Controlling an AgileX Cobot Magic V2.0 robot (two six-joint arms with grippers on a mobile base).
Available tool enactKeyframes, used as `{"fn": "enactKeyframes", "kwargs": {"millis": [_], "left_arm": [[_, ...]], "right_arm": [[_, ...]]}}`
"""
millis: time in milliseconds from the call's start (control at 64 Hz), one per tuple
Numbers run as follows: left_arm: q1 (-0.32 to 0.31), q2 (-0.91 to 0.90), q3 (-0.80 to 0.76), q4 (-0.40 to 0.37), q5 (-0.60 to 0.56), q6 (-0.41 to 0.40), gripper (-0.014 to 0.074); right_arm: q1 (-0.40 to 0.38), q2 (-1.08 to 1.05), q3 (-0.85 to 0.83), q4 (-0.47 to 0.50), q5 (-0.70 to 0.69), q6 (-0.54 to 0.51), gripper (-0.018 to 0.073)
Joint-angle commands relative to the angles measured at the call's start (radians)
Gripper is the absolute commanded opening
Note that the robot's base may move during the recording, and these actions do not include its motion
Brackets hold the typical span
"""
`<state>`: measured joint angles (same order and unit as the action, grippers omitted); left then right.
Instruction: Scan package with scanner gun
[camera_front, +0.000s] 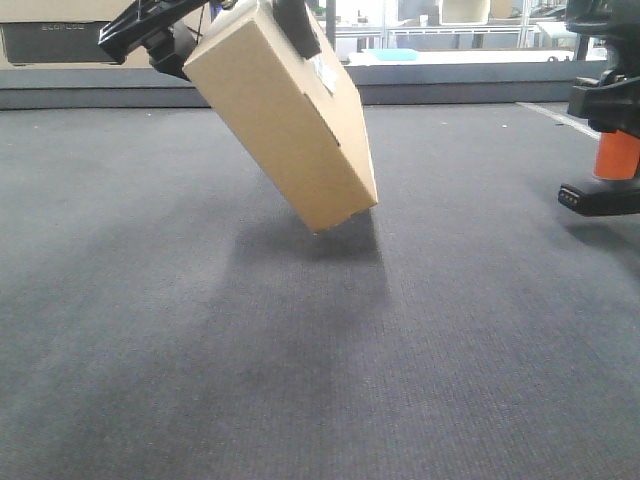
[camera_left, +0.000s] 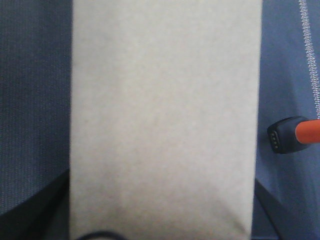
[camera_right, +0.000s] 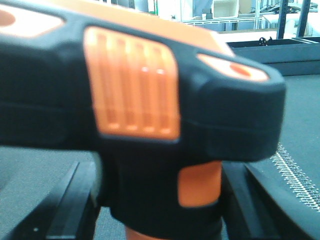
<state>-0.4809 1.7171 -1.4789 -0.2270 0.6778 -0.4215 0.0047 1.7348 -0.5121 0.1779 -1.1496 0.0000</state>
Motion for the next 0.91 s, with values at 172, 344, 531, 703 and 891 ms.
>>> {"fn": "enactKeyframes", "kwargs": {"millis": [172,344,531,703,891], "left_arm": [[-0.001,-0.005,-0.009,-0.008,-0.015,0.002,-0.0111],[-0.003,-0.005,-0.009,-0.008,-0.015,0.002,-0.0111],[-0.010,-0.005,-0.009,-0.008,-0.015,0.002,-0.0111],[-0.016,-0.005,-0.009,-0.008,-0.015,0.002,-0.0111],[-0.016,-0.005,-0.009,-0.008,-0.021,0.002,-0.0111]], "right_arm": [[-0.005,0.046,-0.003,-0.008,-0.072,0.000,-0.0165],[-0.005,0.058,-0.003,-0.010,-0.072,0.000,-0.0159],[-0.005,0.058,-0.003,-0.010,-0.072,0.000,-0.0001],[-0.005,0.058,-0.003,-0.010,-0.072,0.000,0.0297],[-0.005,0.058,-0.003,-0.010,-0.072,0.000,0.0409]]}}
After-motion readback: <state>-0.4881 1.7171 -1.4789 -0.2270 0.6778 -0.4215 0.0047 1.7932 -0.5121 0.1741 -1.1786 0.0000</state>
